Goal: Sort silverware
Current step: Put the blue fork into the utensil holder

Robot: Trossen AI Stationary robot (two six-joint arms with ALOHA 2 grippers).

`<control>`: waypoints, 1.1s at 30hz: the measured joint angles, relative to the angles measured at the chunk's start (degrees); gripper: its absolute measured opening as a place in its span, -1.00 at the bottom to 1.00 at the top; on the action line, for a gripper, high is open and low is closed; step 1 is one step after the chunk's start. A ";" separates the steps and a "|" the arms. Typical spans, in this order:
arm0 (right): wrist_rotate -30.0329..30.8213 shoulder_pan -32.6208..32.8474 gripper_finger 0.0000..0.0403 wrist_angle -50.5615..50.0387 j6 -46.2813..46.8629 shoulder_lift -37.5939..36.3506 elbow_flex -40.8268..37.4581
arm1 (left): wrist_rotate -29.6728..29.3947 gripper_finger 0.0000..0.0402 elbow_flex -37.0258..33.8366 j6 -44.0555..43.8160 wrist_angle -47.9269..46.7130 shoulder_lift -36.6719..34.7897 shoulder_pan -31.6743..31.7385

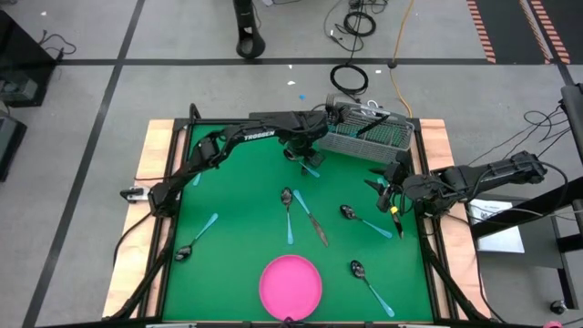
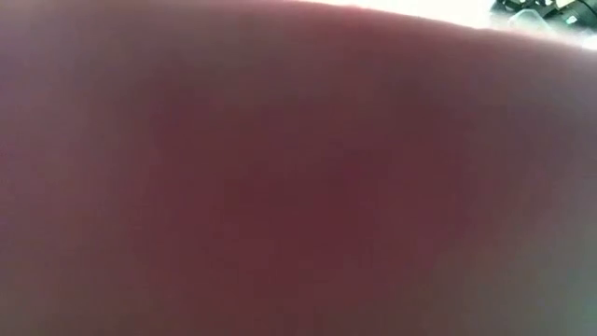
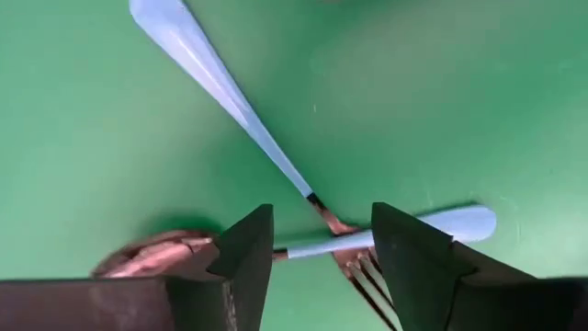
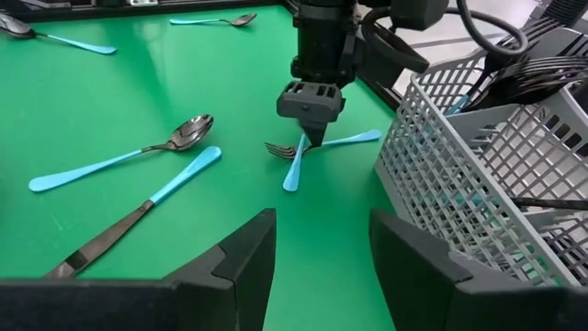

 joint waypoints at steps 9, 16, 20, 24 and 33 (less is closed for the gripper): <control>-1.37 0.00 -0.18 0.80 -0.07 -0.01 0.00 | 2.07 -0.07 0.00 -0.43 -0.20 -0.02 0.04; -1.37 0.00 -0.18 0.81 0.07 0.00 0.00 | 1.98 -0.07 0.00 -0.43 -0.08 -0.06 0.02; -1.37 -0.01 -0.18 1.41 0.17 0.00 0.00 | 0.83 -0.07 0.00 -1.73 0.10 -0.07 -0.08; -2.14 -0.01 -0.18 2.15 0.06 -0.02 0.00 | 0.40 -0.07 0.00 -4.48 0.36 -0.07 -0.37; -4.36 0.00 -0.18 2.43 -0.22 -0.02 0.00 | 2.39 -0.07 0.00 -6.44 2.17 -0.09 -1.20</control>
